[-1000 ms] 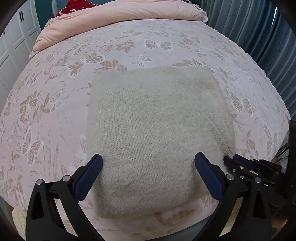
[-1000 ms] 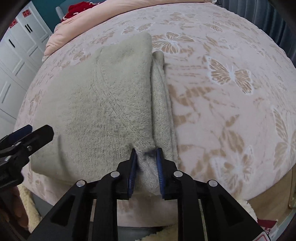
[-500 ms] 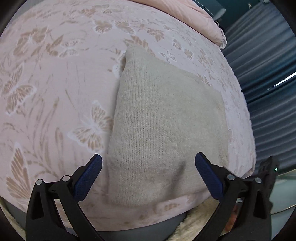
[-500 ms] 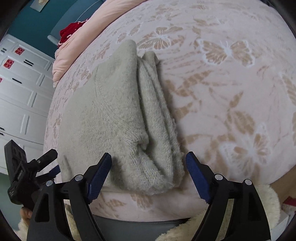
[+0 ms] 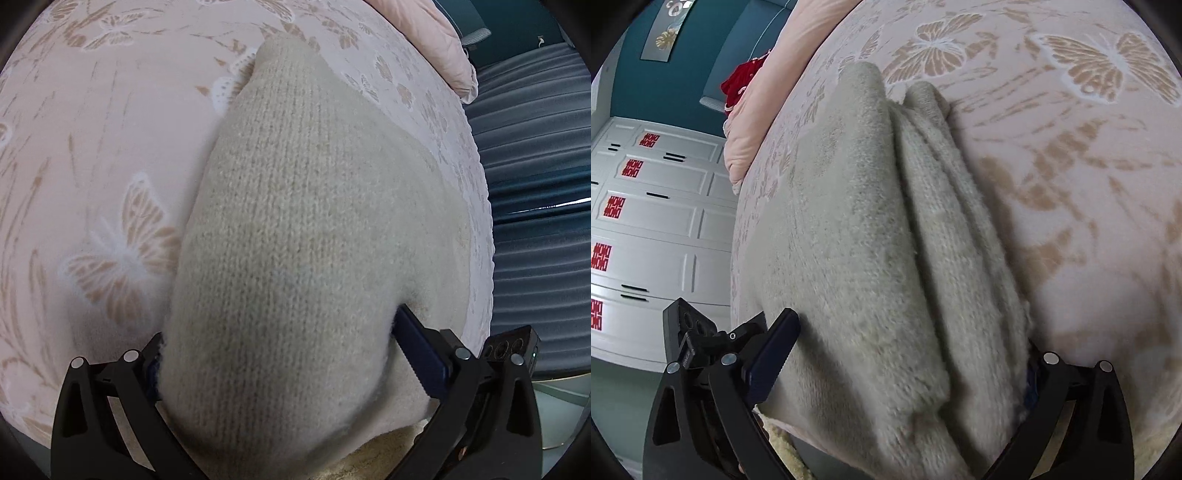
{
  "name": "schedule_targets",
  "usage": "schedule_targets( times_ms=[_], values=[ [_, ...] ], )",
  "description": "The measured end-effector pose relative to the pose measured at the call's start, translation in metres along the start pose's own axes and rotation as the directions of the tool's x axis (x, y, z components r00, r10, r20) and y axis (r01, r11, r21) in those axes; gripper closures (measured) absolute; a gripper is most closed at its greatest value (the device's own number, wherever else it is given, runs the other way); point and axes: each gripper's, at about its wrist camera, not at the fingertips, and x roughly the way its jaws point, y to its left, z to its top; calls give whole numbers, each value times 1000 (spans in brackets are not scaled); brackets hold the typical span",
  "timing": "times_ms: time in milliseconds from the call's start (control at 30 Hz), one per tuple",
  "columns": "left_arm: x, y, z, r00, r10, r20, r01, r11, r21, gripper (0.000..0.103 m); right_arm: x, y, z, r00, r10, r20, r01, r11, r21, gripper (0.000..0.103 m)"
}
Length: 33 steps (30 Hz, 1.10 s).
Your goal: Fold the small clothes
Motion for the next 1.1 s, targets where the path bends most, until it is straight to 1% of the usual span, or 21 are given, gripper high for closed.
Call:
schedule_targets(
  times_ms=[33,67,100,133,167,200,267,367,433,467,567,633,700,767,800,833,900,933,1000,1067,1100],
  values=[
    [0,-1,2,1000,-3,-5,3,1000,9,5,2,4,2,1000,-9,5,9,1000,-6,14],
    [-1,-3,3,1000,-15,-8,15,1000,19,5,2,7,2,1000,-19,9,19,1000,-14,33],
    [-5,-6,3,1000,-31,-5,31,999,33,12,0,11,3,1000,-21,12,22,1000,-20,52],
    [-9,-10,1,999,-36,0,36,997,61,18,-3,14,4,1000,-5,20,6,1000,-19,62],
    [-14,-16,-1,999,-38,3,37,994,99,30,-10,18,3,999,10,32,-9,1000,-21,66],
    [-20,-23,-3,999,-43,4,42,990,135,41,-18,25,-1,998,24,52,-22,999,-31,68],
    [-35,-38,-7,997,-81,-7,81,980,184,48,-41,41,-9,994,47,98,-41,997,-63,68],
    [-63,-62,-18,985,-169,-22,169,957,236,49,-84,68,-23,982,47,183,-23,991,-129,68],
    [-85,-83,-27,974,-226,-24,224,933,281,49,-120,84,-36,967,56,248,-17,988,-157,68],
    [-97,-94,-32,965,-260,-22,254,919,300,49,-141,94,-43,957,54,285,-2,984,-177,68],
    [-146,-128,-47,934,-356,-2,327,857,398,49,-201,120,-62,919,76,387,22,970,-241,68],
    [-184,-150,-57,907,-420,32,355,803,479,48,-238,144,-74,882,114,458,31,954,-298,68],
    [-224,-165,-65,873,-484,68,372,749,549,48,-272,172,-89,838,169,519,39,930,-365,67],
    [-267,-171,-72,827,-554,102,390,694,606,45,-303,194,-105,793,235,562,47,897,-440,67],
    [-290,-172,-75,799,-589,122,395,666,633,44,-314,209,-110,770,269,578,51,878,-476,67],
    [-311,-172,-78,774,-617,144,391,644,658,44,-325,221,-116,748,308,587,48,858,-511,67],
    [-353,-170,-83,724,-661,198,359,605,711,44,-338,250,-126,705,389,593,38,815,-579,66],
    [-373,-169,-85,701,-677,223,336,590,735,44,-341,264,-130,686,428,588,32,790,-613,66],
    [-410,-161,-91,656,-701,281,276,569,775,43,-346,290,-136,652,504,566,18,737,-676,65],
    [-440,-150,-94,618,-710,337,210,562,800,40,-342,312,-138,632,564,532,-5,690,-724,63],
    [-451,-143,-96,605,-709,362,176,563,808,37,-337,321,-136,628,587,511,-24,670,-742,62]
  ],
)
